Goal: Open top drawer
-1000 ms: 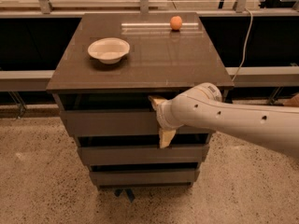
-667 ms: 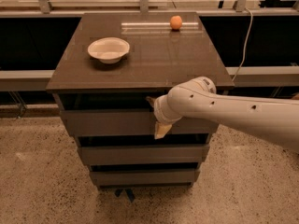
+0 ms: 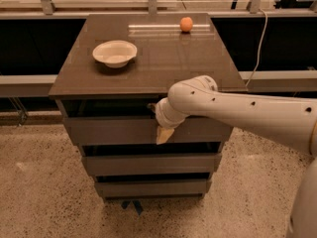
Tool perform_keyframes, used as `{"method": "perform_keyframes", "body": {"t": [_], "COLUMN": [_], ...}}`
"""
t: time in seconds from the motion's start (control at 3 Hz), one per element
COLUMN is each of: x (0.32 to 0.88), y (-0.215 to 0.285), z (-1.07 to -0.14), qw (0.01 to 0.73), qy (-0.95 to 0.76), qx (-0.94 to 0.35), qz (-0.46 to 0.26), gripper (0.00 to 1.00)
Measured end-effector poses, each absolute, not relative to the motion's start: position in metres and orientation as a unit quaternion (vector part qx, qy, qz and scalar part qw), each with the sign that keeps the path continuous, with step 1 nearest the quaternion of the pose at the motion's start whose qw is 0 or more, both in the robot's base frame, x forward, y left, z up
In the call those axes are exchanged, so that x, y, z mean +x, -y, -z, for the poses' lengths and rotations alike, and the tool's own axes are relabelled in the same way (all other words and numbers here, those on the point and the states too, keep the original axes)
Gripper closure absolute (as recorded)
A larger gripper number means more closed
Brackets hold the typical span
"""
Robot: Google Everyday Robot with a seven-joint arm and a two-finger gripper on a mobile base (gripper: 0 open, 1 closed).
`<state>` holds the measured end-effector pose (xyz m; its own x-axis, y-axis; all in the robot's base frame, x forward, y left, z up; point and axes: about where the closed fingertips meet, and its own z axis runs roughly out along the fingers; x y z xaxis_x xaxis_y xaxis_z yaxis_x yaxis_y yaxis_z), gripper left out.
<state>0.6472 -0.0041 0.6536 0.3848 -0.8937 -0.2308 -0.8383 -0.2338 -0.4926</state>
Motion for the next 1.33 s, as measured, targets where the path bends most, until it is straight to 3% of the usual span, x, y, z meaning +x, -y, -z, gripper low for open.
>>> {"method": "perform_keyframes", "body": {"t": [0.33, 0.67, 1.0, 1.33], "x": [0.614, 0.595, 0.585, 0.585], "y": [-0.01, -0.017, -0.018, -0.018], "z": [-0.646, -0.64, -0.64, -0.641], "qw": [0.269, 0.261, 0.259, 0.259], "qy": [-0.548, -0.547, -0.547, -0.547], "qx": [-0.792, -0.795, -0.796, -0.796], "qz": [0.016, -0.005, -0.014, -0.014], "gripper": [0.28, 0.48, 0.54, 0.48]}}
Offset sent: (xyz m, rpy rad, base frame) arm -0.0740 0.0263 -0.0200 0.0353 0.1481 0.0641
